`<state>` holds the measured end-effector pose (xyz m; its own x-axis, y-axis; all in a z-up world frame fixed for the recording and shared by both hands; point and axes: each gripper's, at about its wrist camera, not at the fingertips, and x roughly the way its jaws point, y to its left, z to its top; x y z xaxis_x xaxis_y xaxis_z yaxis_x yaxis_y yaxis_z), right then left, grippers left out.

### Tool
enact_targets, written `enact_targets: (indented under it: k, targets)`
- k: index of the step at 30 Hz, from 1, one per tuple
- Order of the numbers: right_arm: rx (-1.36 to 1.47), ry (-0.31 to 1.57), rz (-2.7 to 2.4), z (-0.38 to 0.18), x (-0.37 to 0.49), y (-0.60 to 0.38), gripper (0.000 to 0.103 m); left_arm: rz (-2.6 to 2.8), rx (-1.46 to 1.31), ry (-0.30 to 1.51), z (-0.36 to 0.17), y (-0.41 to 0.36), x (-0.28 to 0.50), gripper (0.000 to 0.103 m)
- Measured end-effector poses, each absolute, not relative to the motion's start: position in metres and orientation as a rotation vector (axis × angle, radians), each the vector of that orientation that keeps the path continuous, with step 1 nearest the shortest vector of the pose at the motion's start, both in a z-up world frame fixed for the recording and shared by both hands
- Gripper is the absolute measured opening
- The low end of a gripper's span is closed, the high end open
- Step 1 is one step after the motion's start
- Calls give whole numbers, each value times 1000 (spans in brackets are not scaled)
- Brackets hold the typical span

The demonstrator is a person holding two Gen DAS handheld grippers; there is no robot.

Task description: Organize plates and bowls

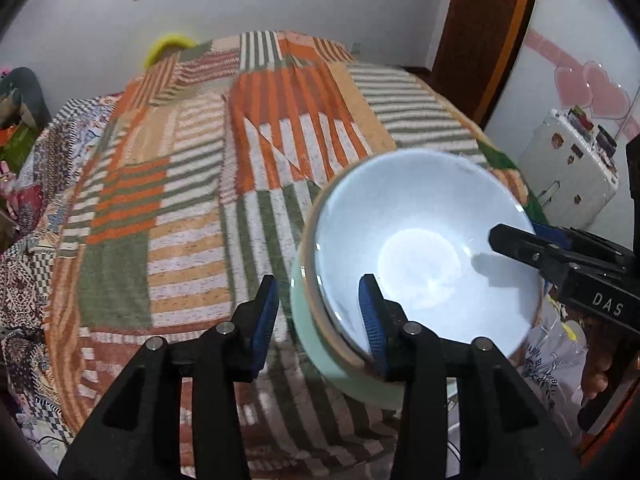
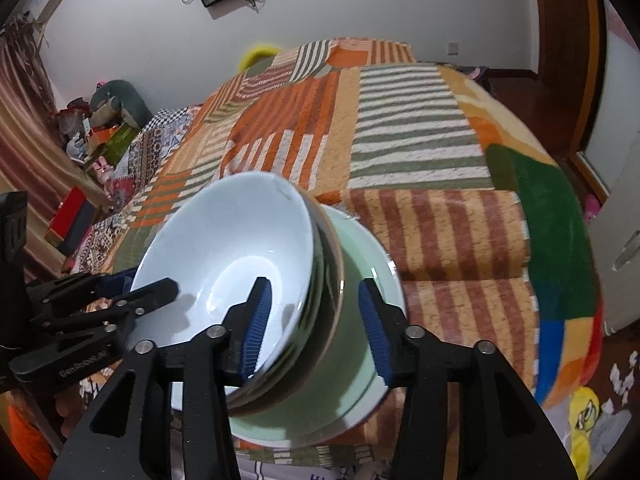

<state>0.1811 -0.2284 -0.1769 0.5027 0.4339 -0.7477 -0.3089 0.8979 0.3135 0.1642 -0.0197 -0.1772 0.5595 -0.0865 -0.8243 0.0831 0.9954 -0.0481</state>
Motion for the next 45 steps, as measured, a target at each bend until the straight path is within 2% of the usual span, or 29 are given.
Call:
enact_targets:
  k: [7, 8, 10, 15, 17, 19, 24, 26, 30, 32, 35, 45]
  targets:
    - [120, 830, 443, -134, 155, -242, 44, -98, 29, 762, -112, -26, 123, 56]
    - [114, 811, 441, -127, 151, -244, 47, -101, 30, 730, -103, -28, 117, 58]
    - [112, 756, 445, -109, 139, -247, 53, -117, 21, 672, -85, -29, 105, 59]
    - [112, 617, 462, -66, 111, -252, 56, -148, -25, 548, -44, -30, 78, 60]
    - [122, 560, 472, -49, 100, -254, 62, -154, -39, 506, -33, -28, 68, 62]
    - [123, 505, 474, -35, 89, -256, 64, -151, -45, 452, -20, -27, 55, 68]
    - [102, 408, 483, -15, 70, -253, 68, -128, -35, 331, 1, -26, 27, 93]
    - [94, 375, 479, -12, 66, -251, 79, -120, -32, 308, 4, -27, 20, 99]
    - [87, 346, 490, -9, 64, -245, 81, -117, -31, 291, 7, -27, 16, 101]
    - [91, 338, 491, -9, 63, -243, 91, -118, -36, 289, 6, -27, 15, 102]
    - [92, 318, 488, -9, 60, -243, 99, -120, -39, 289, 4, -27, 14, 102]
    - [95, 314, 482, -11, 56, -243, 102, -110, -36, 297, -3, -27, 15, 103]
